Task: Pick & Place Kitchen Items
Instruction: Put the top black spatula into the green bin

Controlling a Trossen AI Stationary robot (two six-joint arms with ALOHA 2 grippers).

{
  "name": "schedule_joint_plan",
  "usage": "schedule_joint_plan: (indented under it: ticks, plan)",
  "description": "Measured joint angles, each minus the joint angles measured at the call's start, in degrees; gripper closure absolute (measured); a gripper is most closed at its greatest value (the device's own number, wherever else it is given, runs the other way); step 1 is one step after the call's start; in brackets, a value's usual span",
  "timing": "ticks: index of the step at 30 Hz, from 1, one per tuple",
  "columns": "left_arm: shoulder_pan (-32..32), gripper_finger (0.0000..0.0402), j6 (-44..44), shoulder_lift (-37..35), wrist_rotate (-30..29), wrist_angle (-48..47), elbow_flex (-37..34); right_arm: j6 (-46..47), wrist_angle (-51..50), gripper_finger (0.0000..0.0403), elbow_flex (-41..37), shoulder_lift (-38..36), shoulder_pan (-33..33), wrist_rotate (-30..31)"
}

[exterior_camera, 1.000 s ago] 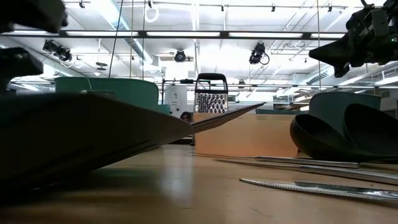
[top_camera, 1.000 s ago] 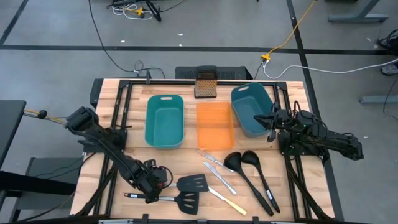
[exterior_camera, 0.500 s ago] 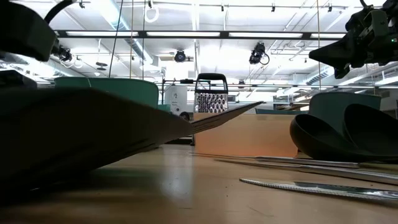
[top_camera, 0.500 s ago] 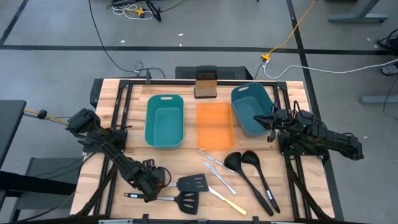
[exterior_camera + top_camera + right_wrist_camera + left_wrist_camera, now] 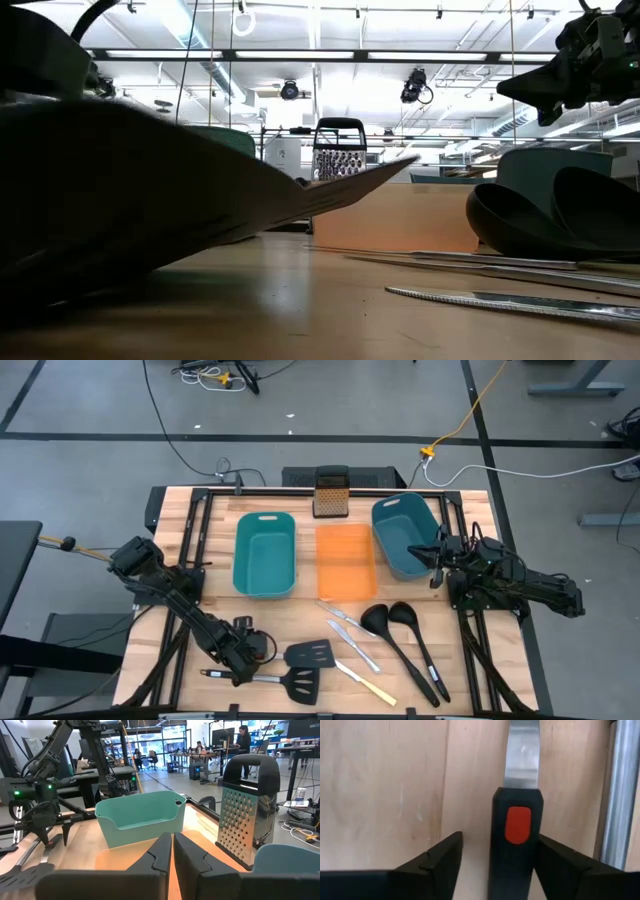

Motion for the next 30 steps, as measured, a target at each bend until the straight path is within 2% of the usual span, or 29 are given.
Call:
schedule_joint_plan:
  ticks: [9,14,19,24,30]
  plan:
    - [0.0,0.0287,1.3,0.2,-0.8,-1.1,0.1,0.0,0.0,0.0375,0.0,0.0,0.0,0.0]
    - [0.0,0.0287,1.3,-1.4,-1.0,-2.6,0.0,0.0,0.0,0.0375,0.0,0.0,0.0,0.0]
    - [0.0,0.0287,2.7,-1.5,-4.4,-10.3,4.1,0.1,0.1,0.0375,0.0,0.0,0.0,0.0]
    - [0.0,0.0287,5.7,-1.5,-9.8,-20.9,11.2,0.4,0.2,0.0375,0.0,0.0,0.0,0.0]
    - [0.0,0.0287,11.3,-1.5,-18.1,-34.9,23.5,0.3,0.4,0.0375,0.0,0.0,0.0,0.0]
